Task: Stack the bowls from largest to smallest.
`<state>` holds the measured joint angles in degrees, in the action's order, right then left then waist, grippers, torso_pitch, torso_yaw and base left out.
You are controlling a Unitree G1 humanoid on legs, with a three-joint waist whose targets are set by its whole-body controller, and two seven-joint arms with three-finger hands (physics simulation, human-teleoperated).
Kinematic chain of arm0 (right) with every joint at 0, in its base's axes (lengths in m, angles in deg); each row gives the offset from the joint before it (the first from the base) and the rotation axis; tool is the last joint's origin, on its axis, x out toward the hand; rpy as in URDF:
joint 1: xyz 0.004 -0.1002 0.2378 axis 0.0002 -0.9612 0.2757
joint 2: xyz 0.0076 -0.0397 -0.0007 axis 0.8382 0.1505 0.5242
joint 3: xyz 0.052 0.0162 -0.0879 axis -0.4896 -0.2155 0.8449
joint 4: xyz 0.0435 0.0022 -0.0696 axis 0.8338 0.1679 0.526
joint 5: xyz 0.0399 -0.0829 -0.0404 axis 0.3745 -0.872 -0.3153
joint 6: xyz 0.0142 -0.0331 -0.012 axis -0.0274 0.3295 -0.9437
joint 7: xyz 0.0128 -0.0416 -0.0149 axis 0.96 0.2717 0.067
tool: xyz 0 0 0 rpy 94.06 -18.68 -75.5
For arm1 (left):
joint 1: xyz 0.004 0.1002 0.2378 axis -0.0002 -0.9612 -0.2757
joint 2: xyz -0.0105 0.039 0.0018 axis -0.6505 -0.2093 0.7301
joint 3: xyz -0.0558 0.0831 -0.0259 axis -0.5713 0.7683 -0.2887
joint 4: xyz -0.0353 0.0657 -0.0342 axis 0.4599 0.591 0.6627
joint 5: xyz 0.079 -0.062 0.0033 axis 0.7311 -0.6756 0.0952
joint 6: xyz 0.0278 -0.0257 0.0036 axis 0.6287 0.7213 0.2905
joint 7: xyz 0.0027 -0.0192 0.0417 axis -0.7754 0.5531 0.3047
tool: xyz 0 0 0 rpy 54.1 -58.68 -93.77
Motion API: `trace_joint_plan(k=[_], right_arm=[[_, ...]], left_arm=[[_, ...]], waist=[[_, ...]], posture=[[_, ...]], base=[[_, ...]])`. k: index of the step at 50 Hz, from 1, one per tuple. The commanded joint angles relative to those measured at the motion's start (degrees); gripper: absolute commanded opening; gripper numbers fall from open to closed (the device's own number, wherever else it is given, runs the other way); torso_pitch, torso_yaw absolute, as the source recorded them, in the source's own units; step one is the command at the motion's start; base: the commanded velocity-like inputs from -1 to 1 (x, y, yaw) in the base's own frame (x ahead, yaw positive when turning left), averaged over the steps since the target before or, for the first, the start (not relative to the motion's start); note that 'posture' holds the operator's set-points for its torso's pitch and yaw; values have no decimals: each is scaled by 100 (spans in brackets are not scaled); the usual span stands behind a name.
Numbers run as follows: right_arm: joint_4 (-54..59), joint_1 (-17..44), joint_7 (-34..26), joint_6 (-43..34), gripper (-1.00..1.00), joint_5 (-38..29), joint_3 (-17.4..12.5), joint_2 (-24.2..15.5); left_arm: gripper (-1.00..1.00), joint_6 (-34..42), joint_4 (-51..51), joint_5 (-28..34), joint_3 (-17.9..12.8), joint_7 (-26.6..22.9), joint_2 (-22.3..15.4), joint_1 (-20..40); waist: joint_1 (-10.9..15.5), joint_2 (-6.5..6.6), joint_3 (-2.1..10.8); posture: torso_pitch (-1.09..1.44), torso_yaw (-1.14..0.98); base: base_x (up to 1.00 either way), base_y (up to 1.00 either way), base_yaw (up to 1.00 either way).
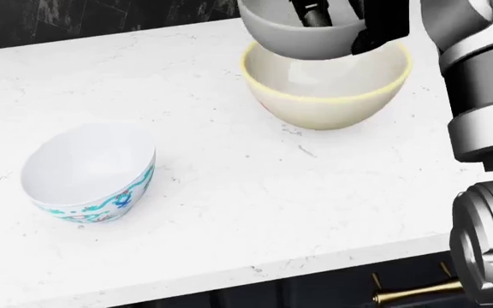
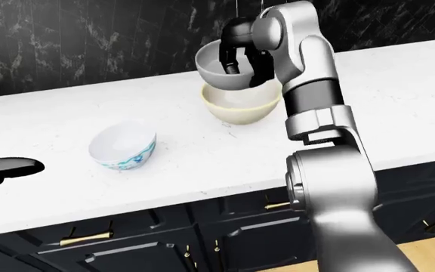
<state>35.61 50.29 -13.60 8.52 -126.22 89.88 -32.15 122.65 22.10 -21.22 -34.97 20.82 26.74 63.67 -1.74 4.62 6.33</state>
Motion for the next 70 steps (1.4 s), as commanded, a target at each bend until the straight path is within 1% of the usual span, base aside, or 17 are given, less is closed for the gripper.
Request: trace_joint_plan(k=[1,6,9,13,19,25,34,39,41,46,47,52,53,56,59,64,70], right_arm=[[-118,300,361,42,-100,-80,-67,-49],[-13,214,458,61,-100,-264,-35,-45],[57,211,518,63,-100,-351,-42,-43],[-13,86,426,42,-100,-394,-56,-40],[-78,-79,354,23,-100,-361,-84,24],[-98,-227,329,-31,-100,-336,-79,64],[92,-269,465,-88,-100,-369,-60,40],[136,-305,493,-80,-100,-413,-36,22],[160,-325,518,-62,-100,-438,-27,26],[318,-252,662,-56,-87,-482,-20,41],[320,-251,661,-53,-82,-481,-21,42],[268,-223,637,-69,-78,-469,-36,38],[267,-224,638,-63,-67,-473,-31,40],[263,-188,599,-72,-66,-445,-48,36],[204,-213,565,-73,-52,-429,-50,34],[183,-255,557,-83,-42,-421,-44,55],[192,-278,562,-65,-43,-416,-40,58]], left_arm=[[100,-193,-53,56,-66,-7,-77,77],[100,-222,-46,65,-118,-26,-74,55],[100,-250,-32,89,-95,-28,-71,60],[100,-285,-13,138,-101,-68,-62,34],[100,-298,-8,162,-150,-89,-74,19],[100,-317,2,235,-93,-108,-53,38],[100,-341,42,292,-51,-125,-20,65],[100,-321,48,256,-106,-132,-24,76],[100,-361,52,269,-65,-143,-4,68],[100,-370,64,273,-46,-140,-4,69],[100,-364,67,266,-51,-135,-7,79],[100,-344,70,213,-79,-104,-34,95],[100,-352,74,216,-74,-109,-38,91],[100,-341,74,182,-87,-82,-41,104],[100,-298,65,99,-135,-32,-79,139],[100,-313,69,19,-169,13,-118,119],[100,-392,110,28,-175,-3,-127,68]], waist=[[0,-6,123],[5,-4,148],[7,-9,159],[12,-15,174],[6,-20,193],[4,-19,204],[7,-24,213],[8,-21,218],[9,-23,216],[10,-18,225],[10,-17,225],[15,-15,216],[16,-15,214],[18,-14,214],[20,-16,214],[21,-19,213],[26,-15,223]], posture=[[-24,0],[-24,0],[-24,0],[-24,0],[-24,0],[-24,0],[-24,0],[-24,0],[-24,0],[-24,0],[-24,0],[-24,0],[-24,0],[-24,0],[-24,0],[-24,0],[-24,0]], base=[[0,0,0],[0,0,0],[0,0,0],[0,0,0],[0,0,0],[0,0,0],[0,0,0],[0,0,0],[0,0,0],[0,0,0],[0,0,0],[0,0,0],[0,0,0],[0,0,0],[0,0,0],[0,0,0],[0,0,0]])
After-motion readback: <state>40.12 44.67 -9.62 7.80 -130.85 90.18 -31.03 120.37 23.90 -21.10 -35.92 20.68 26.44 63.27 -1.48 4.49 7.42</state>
